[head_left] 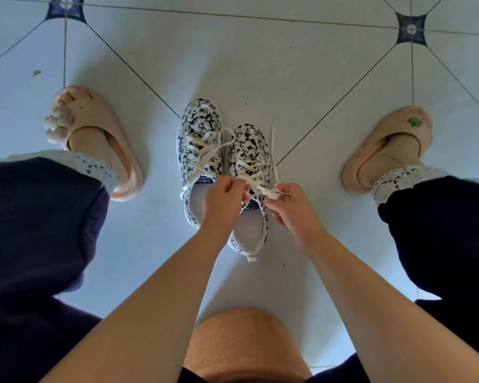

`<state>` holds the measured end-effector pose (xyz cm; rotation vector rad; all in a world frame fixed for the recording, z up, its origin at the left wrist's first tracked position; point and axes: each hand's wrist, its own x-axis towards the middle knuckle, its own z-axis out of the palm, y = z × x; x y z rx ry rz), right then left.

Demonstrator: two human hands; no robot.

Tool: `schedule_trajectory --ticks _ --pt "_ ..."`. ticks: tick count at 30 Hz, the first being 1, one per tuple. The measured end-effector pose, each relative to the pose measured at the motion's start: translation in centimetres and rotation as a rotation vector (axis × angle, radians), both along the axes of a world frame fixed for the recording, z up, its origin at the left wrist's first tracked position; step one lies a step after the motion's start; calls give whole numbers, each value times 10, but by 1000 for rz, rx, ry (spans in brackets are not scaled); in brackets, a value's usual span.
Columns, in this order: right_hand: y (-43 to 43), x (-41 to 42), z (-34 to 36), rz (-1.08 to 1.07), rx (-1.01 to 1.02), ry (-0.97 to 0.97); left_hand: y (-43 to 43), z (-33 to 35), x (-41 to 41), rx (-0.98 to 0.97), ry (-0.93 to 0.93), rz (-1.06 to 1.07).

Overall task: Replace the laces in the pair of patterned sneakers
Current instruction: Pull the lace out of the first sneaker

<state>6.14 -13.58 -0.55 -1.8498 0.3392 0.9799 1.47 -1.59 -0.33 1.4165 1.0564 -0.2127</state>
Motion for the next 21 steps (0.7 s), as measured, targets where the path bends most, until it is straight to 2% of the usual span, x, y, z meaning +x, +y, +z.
schedule_trajectory --ticks 4,7,10,14,19,21 --pt "-3 9 9 -64 6 -48 5 10 2 -122 31 113" --pt "-8 20 20 -292 94 -39 10 12 1 -222 79 158" --pt "-12 29 30 -488 148 -51 9 15 -2 -159 53 207" --pt "-13 29 41 -629 207 -102 4 28 1 -116 -67 240" --pt "-24 37 52 -688 141 -154 1 33 0 -66 37 236" --pt "-30 44 60 -750 199 -208 4 31 -4 3 51 250"
